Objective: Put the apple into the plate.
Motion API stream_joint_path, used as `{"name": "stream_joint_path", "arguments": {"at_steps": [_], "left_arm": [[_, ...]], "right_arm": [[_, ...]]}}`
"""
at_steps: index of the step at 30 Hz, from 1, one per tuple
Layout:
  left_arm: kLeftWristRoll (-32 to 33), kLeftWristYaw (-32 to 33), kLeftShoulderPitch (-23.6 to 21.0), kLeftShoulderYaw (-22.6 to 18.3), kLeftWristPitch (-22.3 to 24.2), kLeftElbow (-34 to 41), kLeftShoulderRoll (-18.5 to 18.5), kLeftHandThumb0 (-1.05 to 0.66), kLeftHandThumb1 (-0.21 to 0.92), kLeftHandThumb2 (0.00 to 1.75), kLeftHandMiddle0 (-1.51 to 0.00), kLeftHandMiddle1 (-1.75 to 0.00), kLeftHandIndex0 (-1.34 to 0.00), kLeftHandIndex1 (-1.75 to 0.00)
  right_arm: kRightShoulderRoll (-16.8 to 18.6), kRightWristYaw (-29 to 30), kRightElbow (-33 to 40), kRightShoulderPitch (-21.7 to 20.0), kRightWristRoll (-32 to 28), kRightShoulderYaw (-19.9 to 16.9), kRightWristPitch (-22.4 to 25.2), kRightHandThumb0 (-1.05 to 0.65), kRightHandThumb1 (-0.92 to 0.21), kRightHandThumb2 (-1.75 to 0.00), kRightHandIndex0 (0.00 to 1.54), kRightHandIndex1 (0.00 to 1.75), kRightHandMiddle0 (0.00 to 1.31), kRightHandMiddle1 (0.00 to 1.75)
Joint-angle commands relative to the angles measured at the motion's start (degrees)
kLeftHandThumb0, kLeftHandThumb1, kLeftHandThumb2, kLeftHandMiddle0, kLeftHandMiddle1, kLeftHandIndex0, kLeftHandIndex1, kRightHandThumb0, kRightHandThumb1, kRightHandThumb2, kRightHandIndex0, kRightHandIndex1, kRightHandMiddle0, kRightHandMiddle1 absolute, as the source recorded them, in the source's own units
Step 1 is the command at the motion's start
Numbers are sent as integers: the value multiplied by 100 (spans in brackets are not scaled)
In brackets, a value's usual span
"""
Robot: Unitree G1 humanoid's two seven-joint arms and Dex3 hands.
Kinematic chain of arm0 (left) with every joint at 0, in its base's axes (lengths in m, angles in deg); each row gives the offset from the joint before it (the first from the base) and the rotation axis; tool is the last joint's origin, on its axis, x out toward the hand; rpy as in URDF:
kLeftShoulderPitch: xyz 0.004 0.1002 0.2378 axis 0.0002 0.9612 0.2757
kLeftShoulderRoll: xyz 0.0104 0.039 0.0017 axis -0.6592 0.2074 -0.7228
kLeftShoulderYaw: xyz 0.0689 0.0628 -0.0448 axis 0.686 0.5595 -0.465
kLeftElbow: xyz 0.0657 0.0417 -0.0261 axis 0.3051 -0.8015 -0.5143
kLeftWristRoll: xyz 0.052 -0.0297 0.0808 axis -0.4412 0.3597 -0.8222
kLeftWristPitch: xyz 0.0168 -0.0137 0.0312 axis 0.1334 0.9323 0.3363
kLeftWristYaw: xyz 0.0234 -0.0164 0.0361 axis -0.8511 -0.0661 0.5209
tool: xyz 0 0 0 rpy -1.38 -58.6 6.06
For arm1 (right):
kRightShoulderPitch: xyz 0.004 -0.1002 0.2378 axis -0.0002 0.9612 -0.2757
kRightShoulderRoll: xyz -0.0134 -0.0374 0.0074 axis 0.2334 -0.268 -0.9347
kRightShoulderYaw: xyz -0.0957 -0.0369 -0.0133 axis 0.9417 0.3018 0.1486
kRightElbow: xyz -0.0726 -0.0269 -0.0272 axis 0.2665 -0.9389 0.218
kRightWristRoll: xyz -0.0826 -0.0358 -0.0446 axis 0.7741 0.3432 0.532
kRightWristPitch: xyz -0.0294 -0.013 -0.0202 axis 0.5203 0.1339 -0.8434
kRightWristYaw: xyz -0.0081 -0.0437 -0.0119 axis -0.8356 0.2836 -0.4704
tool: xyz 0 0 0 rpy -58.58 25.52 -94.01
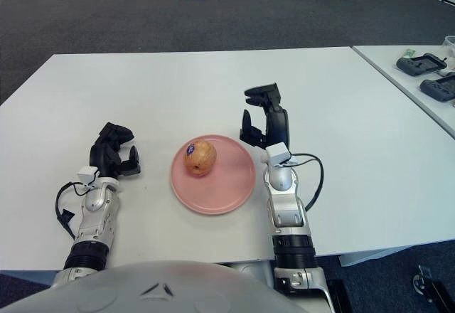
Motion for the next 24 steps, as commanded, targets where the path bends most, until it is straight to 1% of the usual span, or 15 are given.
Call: {"name": "stream_joint_path", "arguments": {"at_steps": [1, 4, 6, 8, 10, 12, 13, 17, 21, 24], "left_arm": [[-53, 39, 249, 15, 151, -233, 30, -1, -5, 174, -89, -175, -65, -174], [-77, 55, 240, 19, 127, -243, 32, -1, -3, 172, -87, -175, -64, -175], [-99, 74, 236, 23, 126, -245, 32, -1, -2, 171, -86, -175, -63, -175], [-107, 82, 231, 27, 132, -244, 35, -1, -1, 171, -86, -175, -62, -175], [-98, 73, 230, 28, 136, -241, 38, -1, -1, 170, -86, -175, -62, -175], [-92, 72, 216, 26, 153, -248, 41, -1, 0, 169, -85, -175, -62, -175], [-92, 75, 209, 25, 164, -253, 41, -1, -1, 170, -85, -175, -62, -175], [-95, 76, 173, 14, 134, -329, 35, -1, 0, 169, -85, -174, -62, -175], [-93, 63, 163, 13, 109, -358, 33, -1, 1, 168, -85, -173, -61, -175], [-52, 30, 165, 10, 124, -346, 41, -1, 1, 167, -85, -172, -61, -175]], "right_arm": [[80, 198, 64, -27, 89, -79, 254, -38, -70, -85, 45, 133, 32, 174], [-4, 279, -28, -4, 137, -132, 230, -39, -66, -89, 49, 137, 35, 175], [-69, 302, -108, 2, 150, -161, 170, -39, -63, -93, 55, 150, 37, 175], [-207, 314, -309, -9, 210, -182, -28, -40, -61, -95, 62, 162, 38, 175], [-310, 330, -460, -18, 272, -181, -184, -40, -60, -97, 69, 168, 39, 175], [-400, 344, -605, -31, 326, -174, -316, -40, -59, -99, 74, 171, 40, 175], [-443, 350, -678, -38, 350, -171, -381, -40, -57, -100, 80, 172, 41, 175], [-613, 338, -1058, -48, 370, -172, -635, -41, -55, -103, 92, 174, 43, 175], [-739, 335, -1548, -90, 340, -165, -946, -42, -53, -106, 98, 175, 44, 175], [-821, 150, -1670, -99, 244, -147, -932, -42, -51, -108, 101, 175, 46, 175]]}}
